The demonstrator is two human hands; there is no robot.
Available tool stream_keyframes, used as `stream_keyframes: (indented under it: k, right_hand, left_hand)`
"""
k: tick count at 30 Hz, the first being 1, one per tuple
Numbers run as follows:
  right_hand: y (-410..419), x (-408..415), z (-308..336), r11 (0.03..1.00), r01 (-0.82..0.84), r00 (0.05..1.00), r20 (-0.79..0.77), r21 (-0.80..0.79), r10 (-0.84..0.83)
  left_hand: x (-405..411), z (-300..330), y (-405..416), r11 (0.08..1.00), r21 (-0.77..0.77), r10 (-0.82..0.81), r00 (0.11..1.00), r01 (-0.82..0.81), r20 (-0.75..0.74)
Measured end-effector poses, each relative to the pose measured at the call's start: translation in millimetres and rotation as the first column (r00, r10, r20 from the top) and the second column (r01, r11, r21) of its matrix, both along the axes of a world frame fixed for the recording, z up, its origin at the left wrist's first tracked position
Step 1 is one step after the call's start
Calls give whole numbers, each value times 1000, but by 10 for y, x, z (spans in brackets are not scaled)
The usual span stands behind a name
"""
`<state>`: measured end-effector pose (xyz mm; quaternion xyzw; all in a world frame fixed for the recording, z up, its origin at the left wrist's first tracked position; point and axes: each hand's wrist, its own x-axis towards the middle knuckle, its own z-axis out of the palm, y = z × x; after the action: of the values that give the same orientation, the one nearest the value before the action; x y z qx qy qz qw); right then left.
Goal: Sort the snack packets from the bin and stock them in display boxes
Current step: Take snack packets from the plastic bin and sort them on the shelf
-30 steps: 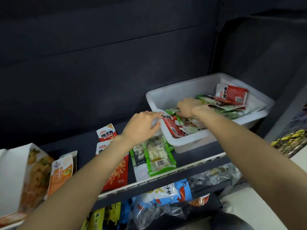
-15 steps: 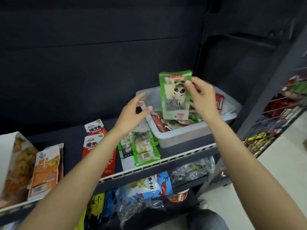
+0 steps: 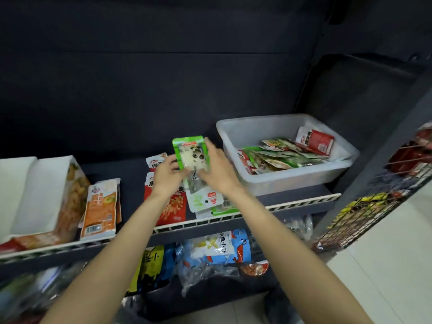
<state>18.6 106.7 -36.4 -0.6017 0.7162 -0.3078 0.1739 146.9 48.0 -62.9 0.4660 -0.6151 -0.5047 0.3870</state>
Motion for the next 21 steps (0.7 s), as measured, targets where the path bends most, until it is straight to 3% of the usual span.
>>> stream_keyframes:
  k: [2, 4, 6, 8, 9, 11, 14, 17, 21]
  right_hand:
    - [4, 56, -115, 997, -19, 978, -206, 81, 35]
    - [60, 27, -93, 999, -21, 955, -296, 45, 33]
    - [133, -113, 8, 998, -16, 924, -382, -68, -11]
    - [199, -365, 142, 991, -6, 888, -456, -135, -57]
    - [232, -517, 214, 989, 19, 878, -471, -149, -87]
    - [261, -871, 312, 983, 107, 865, -474, -147, -165]
    - [231, -1401, 353, 971, 233, 824, -522, -44, -221]
    - [129, -1781, 316, 951, 257, 868, -474, 172, -149]
    - [13, -1976, 235, 910, 240, 856, -515, 338, -34]
  left_hand:
    - [-130, -142, -92, 1000, -23, 4, 994, -2, 111]
    - [-274, -230, -149, 985, -164, 5, 944, 53, 331]
    - [-386, -240, -141, 946, -285, 35, 824, 155, 566]
    - [-451, -195, -144, 919, -344, 114, 705, 193, 700]
    - [-469, -162, -164, 905, -381, 148, 697, 191, 702]
    - [-506, -65, -218, 860, -470, 146, 788, 198, 599]
    - [-637, 153, -242, 764, -565, -14, 884, 312, 468]
    - [-889, 344, -230, 666, -571, -146, 834, 481, 532]
    - [-1358, 447, -303, 629, -469, -245, 731, 620, 637]
